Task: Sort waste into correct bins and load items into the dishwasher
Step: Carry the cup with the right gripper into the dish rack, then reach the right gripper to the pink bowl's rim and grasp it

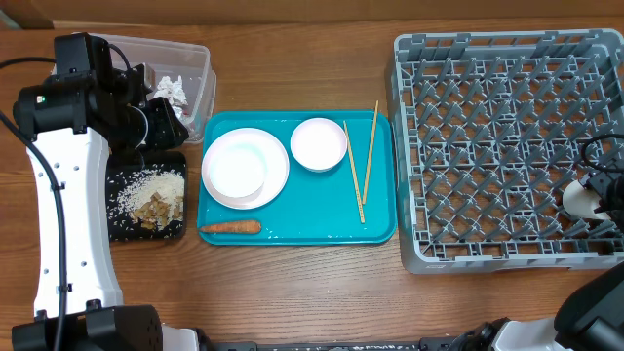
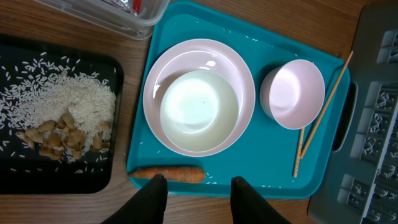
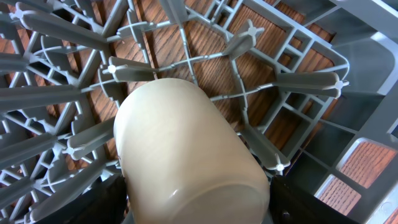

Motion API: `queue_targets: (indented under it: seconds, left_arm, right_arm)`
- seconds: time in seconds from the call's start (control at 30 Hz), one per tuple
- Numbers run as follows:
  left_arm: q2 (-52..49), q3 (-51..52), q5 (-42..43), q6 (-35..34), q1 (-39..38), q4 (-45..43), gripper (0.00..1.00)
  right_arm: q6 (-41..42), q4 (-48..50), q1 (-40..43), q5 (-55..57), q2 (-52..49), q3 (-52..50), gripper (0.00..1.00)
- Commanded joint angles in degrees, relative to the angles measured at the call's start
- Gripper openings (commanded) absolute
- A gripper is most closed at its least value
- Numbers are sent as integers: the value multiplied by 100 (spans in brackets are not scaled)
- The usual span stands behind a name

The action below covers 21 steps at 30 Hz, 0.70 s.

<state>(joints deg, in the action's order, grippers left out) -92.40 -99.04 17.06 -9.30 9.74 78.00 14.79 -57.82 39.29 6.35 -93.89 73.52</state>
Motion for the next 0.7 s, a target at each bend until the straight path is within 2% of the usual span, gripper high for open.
queue_targets:
  seconds: [0.0, 0.23, 0.47, 0.6, 0.67]
  left_arm:
    - [26, -35, -57, 31, -44, -24, 37]
    - [26, -35, -55, 31, -44, -17, 37]
    - [26, -35, -57, 28, -44, -7, 37]
    - [26, -35, -55, 28, -44, -9, 37]
    - [26, -35, -55, 28, -44, -9, 38]
  right_arm:
    - [31, 24, 17, 52, 2, 133, 75]
    - [28, -4, 17, -153, 59, 210, 80]
    - [26, -363, 15, -931, 463, 1047, 86]
    - [-39, -605, 2, -1904, 719, 1421, 86]
    - [-562, -614, -160, -3069, 914, 1425, 85]
